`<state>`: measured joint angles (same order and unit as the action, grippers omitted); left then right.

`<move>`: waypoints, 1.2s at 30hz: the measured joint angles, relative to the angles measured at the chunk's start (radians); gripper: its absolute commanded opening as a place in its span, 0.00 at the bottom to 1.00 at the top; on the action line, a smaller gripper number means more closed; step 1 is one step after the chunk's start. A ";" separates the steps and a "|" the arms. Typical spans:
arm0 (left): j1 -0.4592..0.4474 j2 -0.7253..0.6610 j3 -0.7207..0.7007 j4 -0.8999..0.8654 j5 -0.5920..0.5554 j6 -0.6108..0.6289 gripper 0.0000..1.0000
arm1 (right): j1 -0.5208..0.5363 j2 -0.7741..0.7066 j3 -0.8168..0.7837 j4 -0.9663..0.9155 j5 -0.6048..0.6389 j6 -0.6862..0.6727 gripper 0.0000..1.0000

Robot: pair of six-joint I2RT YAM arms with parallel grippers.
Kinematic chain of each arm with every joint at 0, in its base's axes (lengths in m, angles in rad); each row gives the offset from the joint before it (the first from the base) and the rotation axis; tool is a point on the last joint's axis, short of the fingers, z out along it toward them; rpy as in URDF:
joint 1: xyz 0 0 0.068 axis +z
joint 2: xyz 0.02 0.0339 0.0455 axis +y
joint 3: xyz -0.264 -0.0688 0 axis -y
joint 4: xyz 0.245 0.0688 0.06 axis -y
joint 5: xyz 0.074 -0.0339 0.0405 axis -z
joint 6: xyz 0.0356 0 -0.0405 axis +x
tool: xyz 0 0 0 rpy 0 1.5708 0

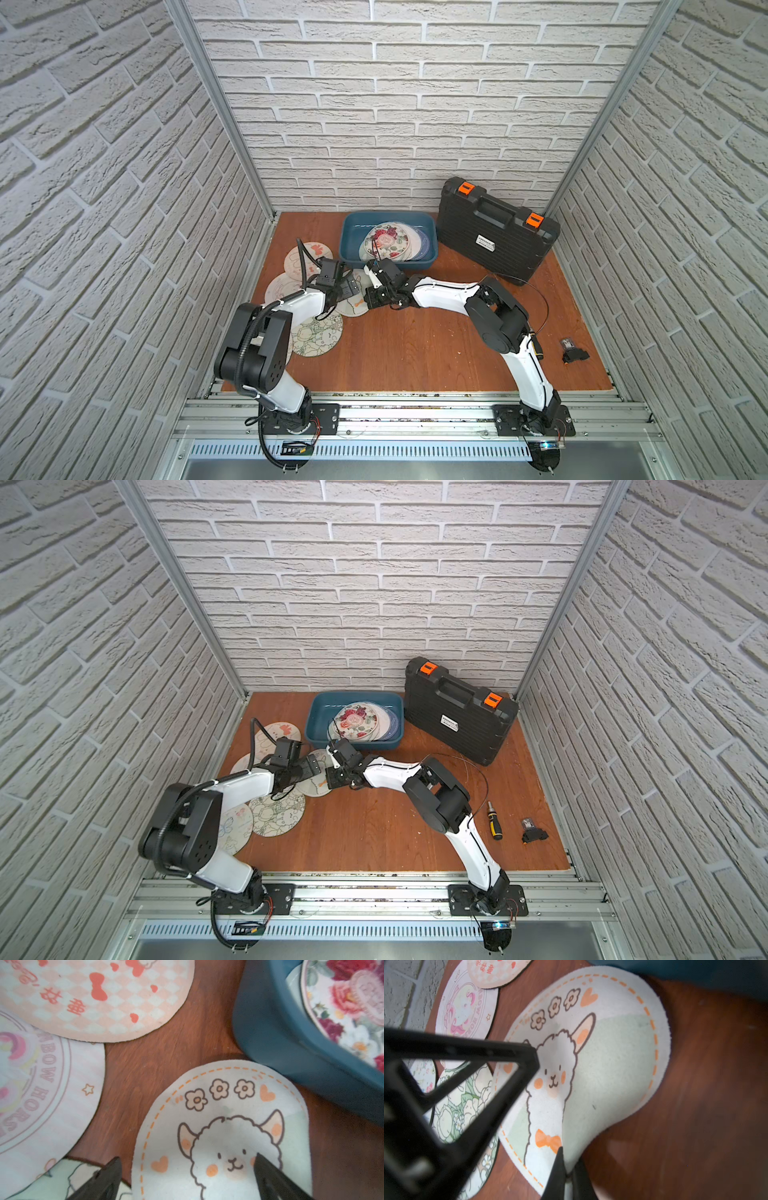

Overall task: Put the coasters into the storage box
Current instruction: Pick up the coaster from the center of the board, then place the coaster in the storage box.

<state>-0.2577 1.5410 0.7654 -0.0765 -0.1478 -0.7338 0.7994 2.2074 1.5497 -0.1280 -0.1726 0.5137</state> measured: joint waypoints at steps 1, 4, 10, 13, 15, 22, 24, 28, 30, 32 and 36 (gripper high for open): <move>-0.001 -0.026 0.000 -0.011 0.000 0.000 0.98 | 0.001 -0.019 -0.012 -0.011 0.008 -0.010 0.06; -0.004 -0.105 0.000 -0.035 -0.009 0.006 0.98 | 0.003 -0.077 -0.041 -0.041 0.033 -0.040 0.06; -0.010 -0.251 -0.001 -0.098 -0.048 0.017 0.98 | 0.004 -0.186 -0.065 -0.092 0.083 -0.098 0.06; -0.012 -0.302 -0.002 -0.130 -0.065 0.019 0.98 | 0.004 -0.242 -0.077 -0.111 0.104 -0.120 0.06; -0.012 -0.327 -0.006 -0.143 -0.073 0.020 0.98 | 0.004 -0.272 -0.077 -0.117 0.116 -0.132 0.06; -0.012 -0.363 -0.023 -0.179 -0.087 0.019 0.98 | -0.010 -0.332 -0.061 -0.151 0.152 -0.159 0.06; -0.012 -0.364 -0.024 -0.188 -0.090 0.019 0.98 | -0.017 -0.332 -0.047 -0.154 0.158 -0.160 0.06; -0.012 -0.364 -0.024 -0.198 -0.091 0.019 0.98 | -0.048 -0.332 -0.012 -0.158 0.179 -0.164 0.06; -0.012 -0.364 -0.024 -0.203 -0.092 0.019 0.98 | -0.067 -0.332 0.005 -0.151 0.189 -0.166 0.06; -0.012 -0.364 -0.024 -0.206 -0.093 0.020 0.98 | -0.082 -0.331 0.016 -0.133 0.203 -0.169 0.06; -0.012 -0.364 -0.024 -0.209 -0.093 0.023 0.98 | -0.113 -0.300 0.039 -0.071 0.228 -0.174 0.06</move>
<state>-0.2699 1.1774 0.7410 -0.2852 -0.2413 -0.7105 0.6865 1.9072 1.5887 -0.1989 0.0555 0.3401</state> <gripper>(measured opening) 0.983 0.078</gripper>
